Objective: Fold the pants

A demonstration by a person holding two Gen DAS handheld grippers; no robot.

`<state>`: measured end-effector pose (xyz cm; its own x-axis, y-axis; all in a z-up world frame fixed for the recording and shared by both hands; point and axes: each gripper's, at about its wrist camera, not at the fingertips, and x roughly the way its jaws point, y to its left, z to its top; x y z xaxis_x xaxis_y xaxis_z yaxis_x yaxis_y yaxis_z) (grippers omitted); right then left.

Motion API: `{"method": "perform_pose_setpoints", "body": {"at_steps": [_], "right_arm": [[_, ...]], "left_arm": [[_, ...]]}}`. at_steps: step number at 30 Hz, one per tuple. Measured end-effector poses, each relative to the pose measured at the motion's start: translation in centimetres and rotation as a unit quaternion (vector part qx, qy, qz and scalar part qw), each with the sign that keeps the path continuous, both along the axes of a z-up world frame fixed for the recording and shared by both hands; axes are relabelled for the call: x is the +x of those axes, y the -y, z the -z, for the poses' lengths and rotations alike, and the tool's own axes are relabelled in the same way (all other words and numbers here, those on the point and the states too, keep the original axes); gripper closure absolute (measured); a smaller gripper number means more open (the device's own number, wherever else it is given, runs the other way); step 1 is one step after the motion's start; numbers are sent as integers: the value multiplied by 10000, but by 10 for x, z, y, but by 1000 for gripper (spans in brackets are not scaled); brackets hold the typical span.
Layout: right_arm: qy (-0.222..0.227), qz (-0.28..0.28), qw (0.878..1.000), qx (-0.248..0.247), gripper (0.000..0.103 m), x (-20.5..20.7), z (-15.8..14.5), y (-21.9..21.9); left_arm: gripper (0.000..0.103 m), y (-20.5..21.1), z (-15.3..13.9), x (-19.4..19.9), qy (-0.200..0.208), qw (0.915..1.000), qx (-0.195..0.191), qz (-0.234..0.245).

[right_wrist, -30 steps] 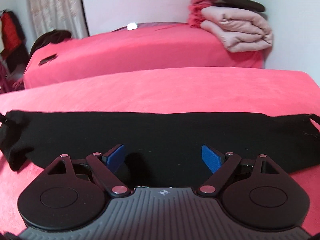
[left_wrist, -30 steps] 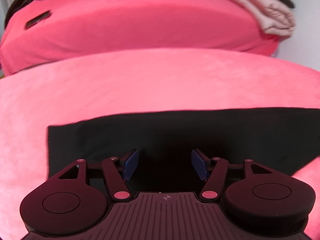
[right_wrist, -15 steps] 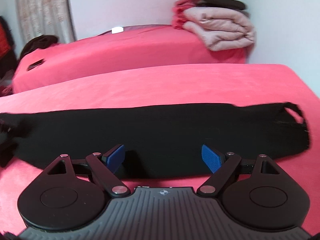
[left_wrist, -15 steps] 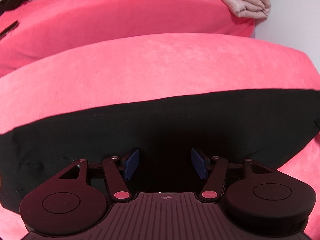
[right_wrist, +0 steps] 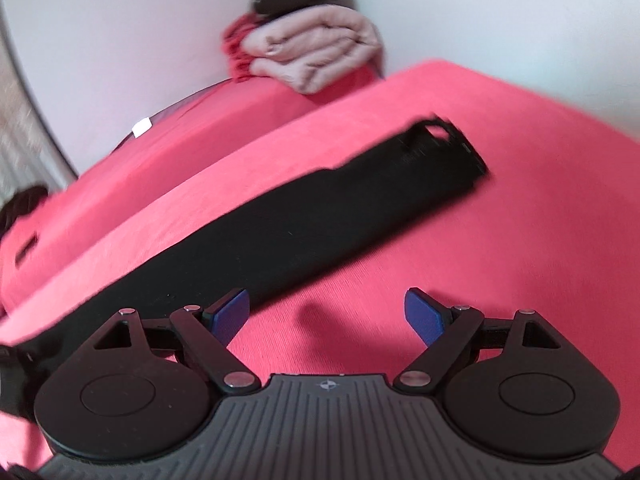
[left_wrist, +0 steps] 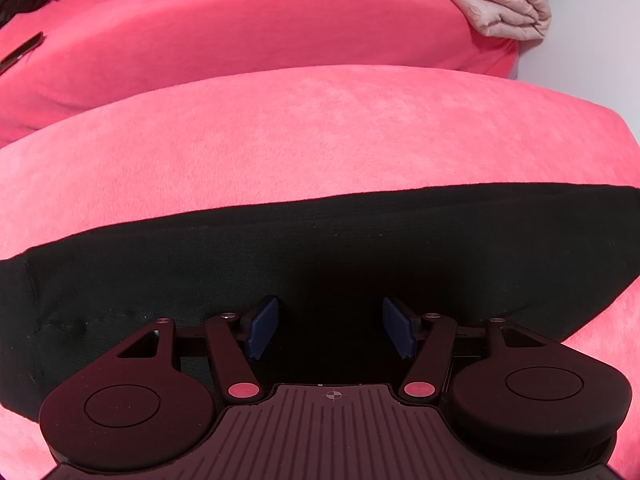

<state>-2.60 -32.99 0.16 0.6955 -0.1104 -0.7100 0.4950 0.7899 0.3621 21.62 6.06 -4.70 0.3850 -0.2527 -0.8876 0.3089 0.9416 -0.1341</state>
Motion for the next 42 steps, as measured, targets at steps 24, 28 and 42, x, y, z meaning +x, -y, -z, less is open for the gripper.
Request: {"method": "perform_pose_setpoints", "body": {"at_steps": [24,28,42], "right_arm": [[663,928,9816,1530,6,50,23,62],[817,932,9802,1542,6,59,26,67],[863,1089,9777,1574,38,42,29,69]], "left_arm": [[0,-4,0,0,5,10000,-29,50],[0,-4,1,0,14,10000,-35,57],[0,-16,-29,-3,96,9993,-350,-72]]}}
